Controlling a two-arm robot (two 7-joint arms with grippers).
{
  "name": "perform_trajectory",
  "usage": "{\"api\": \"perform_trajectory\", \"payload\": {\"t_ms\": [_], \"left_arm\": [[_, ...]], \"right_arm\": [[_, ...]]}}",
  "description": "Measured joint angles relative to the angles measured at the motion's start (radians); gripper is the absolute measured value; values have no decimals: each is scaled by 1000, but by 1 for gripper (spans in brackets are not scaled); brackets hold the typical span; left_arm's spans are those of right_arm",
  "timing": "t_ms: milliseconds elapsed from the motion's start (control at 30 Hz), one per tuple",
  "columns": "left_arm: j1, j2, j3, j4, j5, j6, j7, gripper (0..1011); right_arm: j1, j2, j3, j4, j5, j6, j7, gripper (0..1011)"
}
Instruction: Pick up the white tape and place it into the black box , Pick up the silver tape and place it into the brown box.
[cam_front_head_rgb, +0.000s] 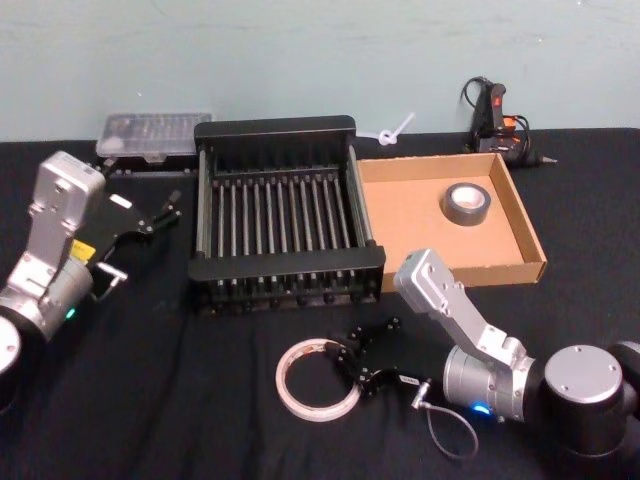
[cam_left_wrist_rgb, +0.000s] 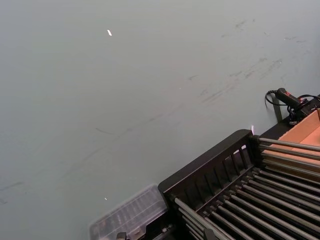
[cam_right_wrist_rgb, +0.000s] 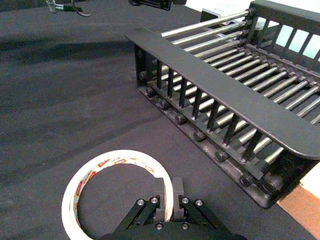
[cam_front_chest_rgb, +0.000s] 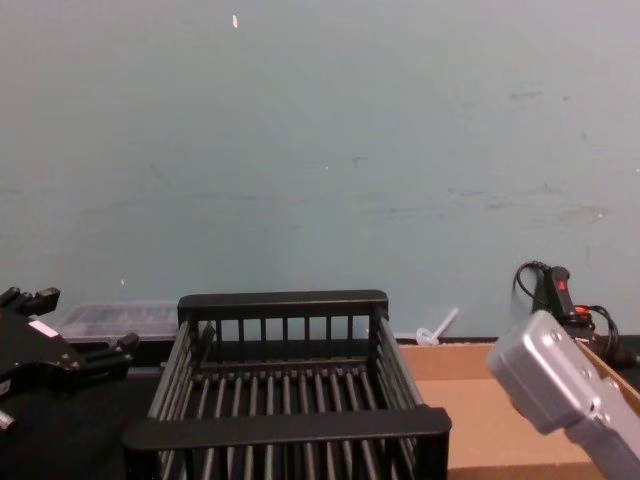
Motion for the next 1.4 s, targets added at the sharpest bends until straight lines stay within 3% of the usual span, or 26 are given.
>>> {"api": "perform_trajectory", "payload": {"t_ms": [433,1033,1400], "left_arm": [[0,0,0,0,0,0,0,1001],[0,0,0,0,0,0,0,1001],[0,0,0,0,0,0,0,1002]], "right_arm": [[0,24,6,-35,30,-18,39,99],[12,94,61,-181,108,-40,47,99],[73,83,68,-155,120,-48,34,99]]}}
